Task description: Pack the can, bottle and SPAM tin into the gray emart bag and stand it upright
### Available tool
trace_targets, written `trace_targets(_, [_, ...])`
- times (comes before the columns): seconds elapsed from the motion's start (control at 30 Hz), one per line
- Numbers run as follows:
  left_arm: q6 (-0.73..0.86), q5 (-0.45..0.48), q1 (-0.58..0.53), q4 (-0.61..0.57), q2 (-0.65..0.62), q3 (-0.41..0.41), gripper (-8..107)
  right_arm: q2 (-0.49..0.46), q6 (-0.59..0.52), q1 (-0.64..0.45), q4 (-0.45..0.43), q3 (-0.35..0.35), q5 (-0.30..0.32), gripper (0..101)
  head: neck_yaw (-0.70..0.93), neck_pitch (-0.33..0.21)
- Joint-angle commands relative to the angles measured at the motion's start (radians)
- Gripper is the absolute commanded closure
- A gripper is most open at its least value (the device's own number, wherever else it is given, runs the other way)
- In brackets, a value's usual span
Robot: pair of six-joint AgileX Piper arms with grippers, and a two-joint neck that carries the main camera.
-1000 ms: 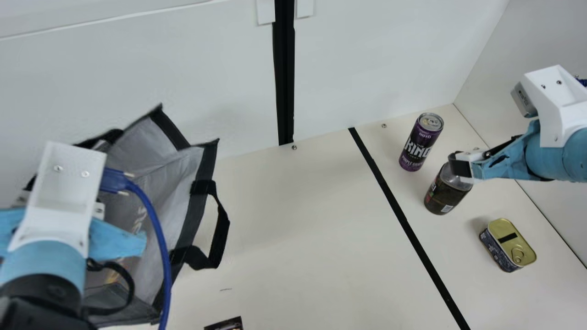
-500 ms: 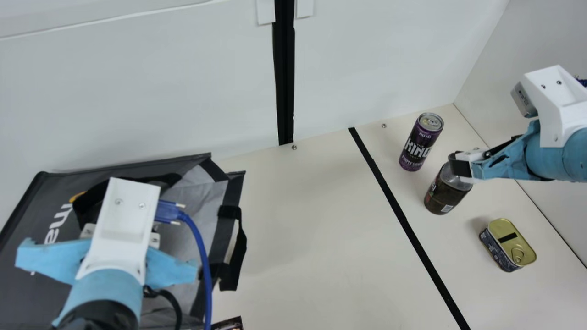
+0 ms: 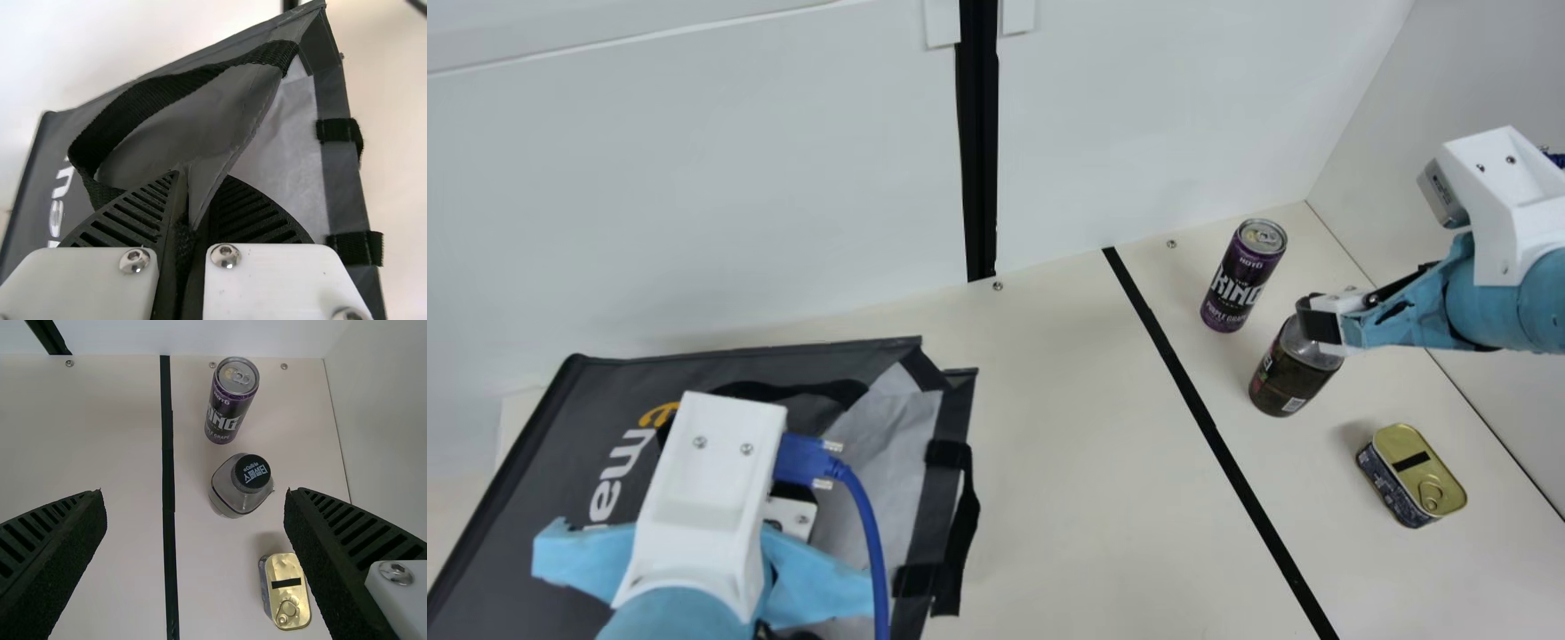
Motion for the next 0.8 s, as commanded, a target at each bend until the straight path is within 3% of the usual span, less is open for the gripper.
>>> trace_targets(0.0, [0.009, -0.028, 0.019, -0.071, -0.009, 0.014, 107, 0.0, 0.0, 0.0, 0.0, 0.0, 0.0, 6, -0.002, -0.021])
trace_targets(0.47, [0.165, -0.258, 0.226, -0.453, -0.093, 0.213, 107, 0.0, 0.0, 0.0, 0.0, 0.0, 0.0, 6, -0.002, -0.021])
trace_targets(0.77, [0.356, -0.342, 0.357, -0.767, -0.115, 0.312, 107, 0.0, 0.0, 0.0, 0.0, 0.0, 0.0, 6, -0.002, -0.021])
